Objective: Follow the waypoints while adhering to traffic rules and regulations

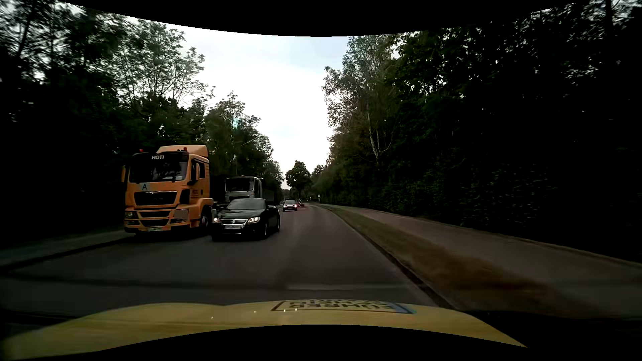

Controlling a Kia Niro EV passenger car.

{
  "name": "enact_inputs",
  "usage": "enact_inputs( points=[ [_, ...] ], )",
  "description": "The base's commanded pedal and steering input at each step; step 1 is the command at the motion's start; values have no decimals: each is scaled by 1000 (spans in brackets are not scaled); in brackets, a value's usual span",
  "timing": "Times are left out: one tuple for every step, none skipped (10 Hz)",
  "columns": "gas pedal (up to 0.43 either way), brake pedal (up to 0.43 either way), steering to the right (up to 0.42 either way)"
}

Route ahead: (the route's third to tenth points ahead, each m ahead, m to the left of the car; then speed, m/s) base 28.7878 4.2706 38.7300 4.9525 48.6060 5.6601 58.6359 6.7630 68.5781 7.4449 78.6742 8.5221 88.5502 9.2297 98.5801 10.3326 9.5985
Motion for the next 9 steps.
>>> enact_inputs(
  points=[
    [79, 0, 0],
    [79, 0, -7],
    [87, 0, -15],
    [98, 0, -20],
    [98, 0, -20],
    [110, 0, -20],
    [110, 0, -19],
    [110, 0, -16],
    [110, 0, -14]
  ],
)
